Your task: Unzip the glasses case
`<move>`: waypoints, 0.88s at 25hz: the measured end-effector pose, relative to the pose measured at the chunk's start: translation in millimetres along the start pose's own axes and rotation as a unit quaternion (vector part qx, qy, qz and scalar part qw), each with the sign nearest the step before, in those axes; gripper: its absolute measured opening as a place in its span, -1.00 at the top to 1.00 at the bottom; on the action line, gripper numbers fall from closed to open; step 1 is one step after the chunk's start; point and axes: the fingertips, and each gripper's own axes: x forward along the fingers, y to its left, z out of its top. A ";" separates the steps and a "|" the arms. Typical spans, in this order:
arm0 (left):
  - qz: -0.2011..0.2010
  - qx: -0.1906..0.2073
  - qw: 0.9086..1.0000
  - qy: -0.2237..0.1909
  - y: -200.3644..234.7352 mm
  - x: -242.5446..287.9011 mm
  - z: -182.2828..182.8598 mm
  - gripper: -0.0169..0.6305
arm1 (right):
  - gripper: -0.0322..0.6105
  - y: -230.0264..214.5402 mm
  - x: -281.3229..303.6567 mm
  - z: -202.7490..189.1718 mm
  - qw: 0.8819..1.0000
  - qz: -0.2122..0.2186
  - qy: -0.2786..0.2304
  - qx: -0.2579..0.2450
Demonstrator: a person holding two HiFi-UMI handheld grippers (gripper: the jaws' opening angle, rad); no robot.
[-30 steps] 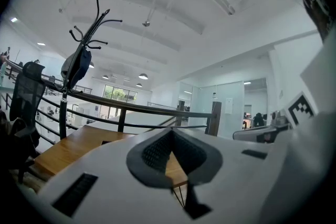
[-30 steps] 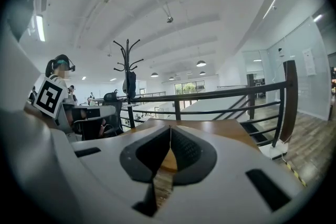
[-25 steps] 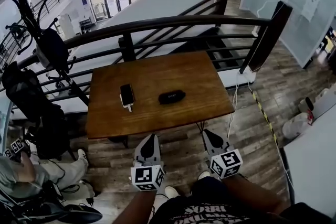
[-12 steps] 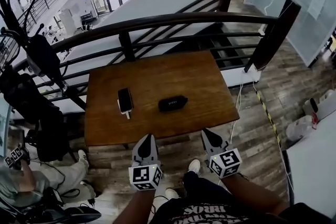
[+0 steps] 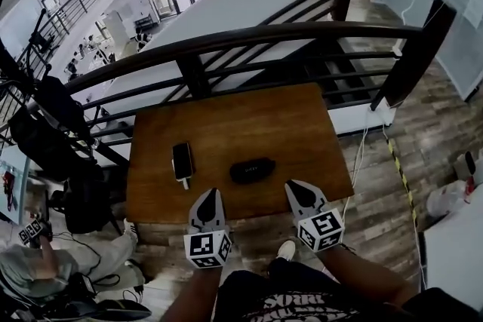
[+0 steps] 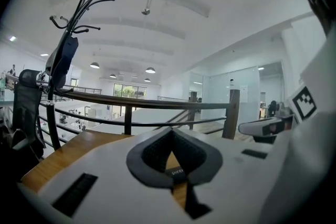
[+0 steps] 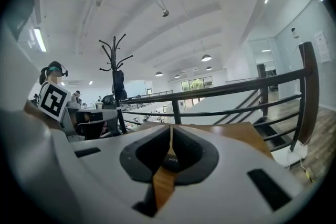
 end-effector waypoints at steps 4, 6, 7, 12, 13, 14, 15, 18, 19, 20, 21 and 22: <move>0.009 0.004 1.000 -0.001 8.1 25.7 1.7 0.94 | 0.90 -20.0 26.1 2.5 1.000 0.007 0.008 -0.008; 0.003 0.007 1.000 0.003 10.7 35.2 -0.3 0.94 | 0.90 -25.7 36.8 4.2 1.000 0.008 0.011 -0.007; -0.001 0.008 1.000 0.004 12.3 41.1 -0.3 0.94 | 0.90 -28.4 42.8 6.2 1.000 0.008 0.011 -0.010; -0.029 0.017 0.999 0.019 23.9 74.5 -8.0 0.94 | 0.90 -32.1 73.7 5.4 0.999 0.006 0.027 -0.016; -0.039 0.021 0.999 0.027 26.3 81.6 -12.0 0.94 | 0.90 -29.0 78.6 0.9 0.999 0.006 0.035 -0.016; -0.050 0.026 0.998 0.037 28.9 89.6 -16.1 0.94 | 0.90 -25.3 83.6 -4.5 0.999 0.005 0.044 -0.015; -0.062 0.031 0.996 0.049 31.6 98.5 -20.3 0.94 | 0.90 -21.0 88.9 -11.2 0.998 0.003 0.056 -0.013; -0.115 0.046 0.988 0.091 37.4 124.7 -34.6 0.94 | 0.90 -2.5 105.5 -42.0 0.995 -0.003 0.099 0.005; -0.137 0.051 0.984 0.106 37.6 132.5 -40.8 0.94 | 0.90 4.8 111.2 -55.0 0.993 -0.006 0.115 0.014; -0.161 0.058 0.978 0.122 36.5 139.5 -47.8 0.94 | 0.90 12.1 116.3 -68.1 0.991 -0.009 0.131 0.024; -0.187 0.066 0.970 0.138 34.4 145.4 -55.5 0.94 | 0.90 19.0 120.8 -80.8 0.989 -0.014 0.145 0.035; -0.213 0.078 0.962 0.153 31.7 150.4 -64.1 0.94 | 0.90 25.3 125.0 -92.4 0.986 -0.020 0.158 0.047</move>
